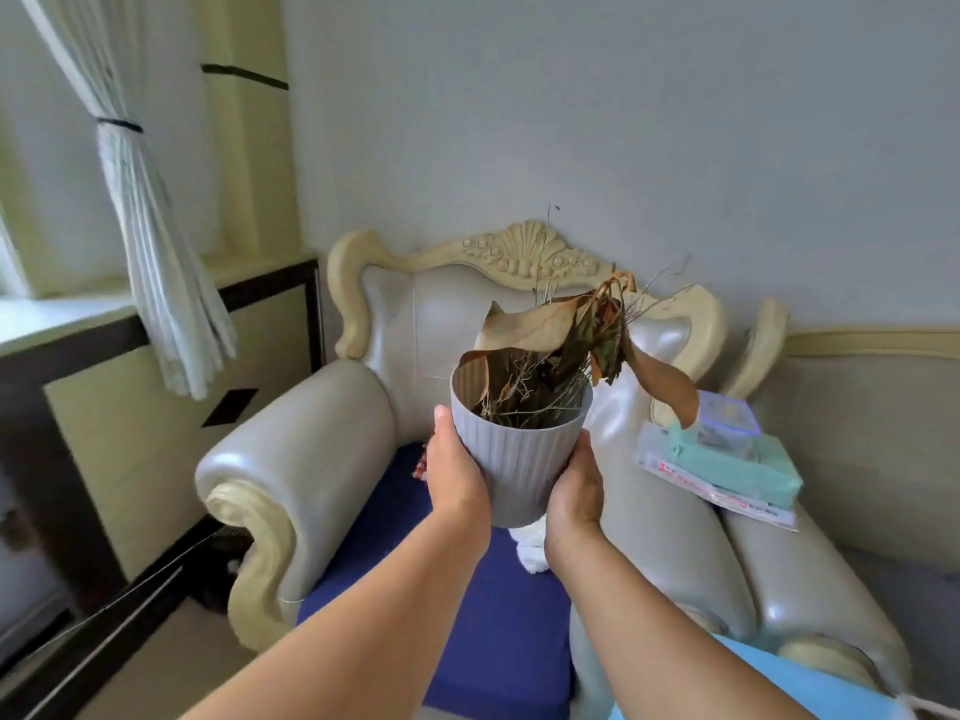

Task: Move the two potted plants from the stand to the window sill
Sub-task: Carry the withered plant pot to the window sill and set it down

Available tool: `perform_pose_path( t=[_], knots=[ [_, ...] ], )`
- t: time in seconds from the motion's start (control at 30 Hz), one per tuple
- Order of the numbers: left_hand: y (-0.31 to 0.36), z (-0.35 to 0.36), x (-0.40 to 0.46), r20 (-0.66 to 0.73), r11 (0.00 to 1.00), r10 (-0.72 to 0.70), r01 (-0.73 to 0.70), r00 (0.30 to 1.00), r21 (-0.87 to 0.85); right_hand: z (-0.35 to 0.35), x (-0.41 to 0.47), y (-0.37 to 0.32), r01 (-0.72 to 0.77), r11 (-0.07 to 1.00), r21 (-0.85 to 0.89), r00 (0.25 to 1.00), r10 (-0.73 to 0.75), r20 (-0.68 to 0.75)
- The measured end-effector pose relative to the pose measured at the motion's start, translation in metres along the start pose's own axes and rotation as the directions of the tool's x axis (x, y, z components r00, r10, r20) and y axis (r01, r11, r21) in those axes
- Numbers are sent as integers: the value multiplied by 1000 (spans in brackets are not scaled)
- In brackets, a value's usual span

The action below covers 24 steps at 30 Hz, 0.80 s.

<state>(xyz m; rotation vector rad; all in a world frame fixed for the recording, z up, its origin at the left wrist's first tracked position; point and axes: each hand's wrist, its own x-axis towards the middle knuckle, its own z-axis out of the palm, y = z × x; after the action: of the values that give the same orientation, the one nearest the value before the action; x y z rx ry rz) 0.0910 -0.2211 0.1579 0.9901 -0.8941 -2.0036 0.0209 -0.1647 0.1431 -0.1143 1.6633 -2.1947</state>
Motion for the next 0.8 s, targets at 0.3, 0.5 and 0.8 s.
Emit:
perform_pose_path(
  t=[0.3, 0.5, 0.8],
  knots=[
    [144, -154, 15, -143, 986, 164, -167, 976, -8, 179, -100, 35, 50, 996, -79, 959, -26, 282],
    [228, -273, 12, -298, 965, 253, -264, 920, 4, 296, -180, 74, -53, 997, -62, 863, 77, 499],
    [307, -390, 23, -486, 914, 334, -404, 808, -43, 428, -253, 122, -100, 982, -161, 787, 177, 591]
  ],
)
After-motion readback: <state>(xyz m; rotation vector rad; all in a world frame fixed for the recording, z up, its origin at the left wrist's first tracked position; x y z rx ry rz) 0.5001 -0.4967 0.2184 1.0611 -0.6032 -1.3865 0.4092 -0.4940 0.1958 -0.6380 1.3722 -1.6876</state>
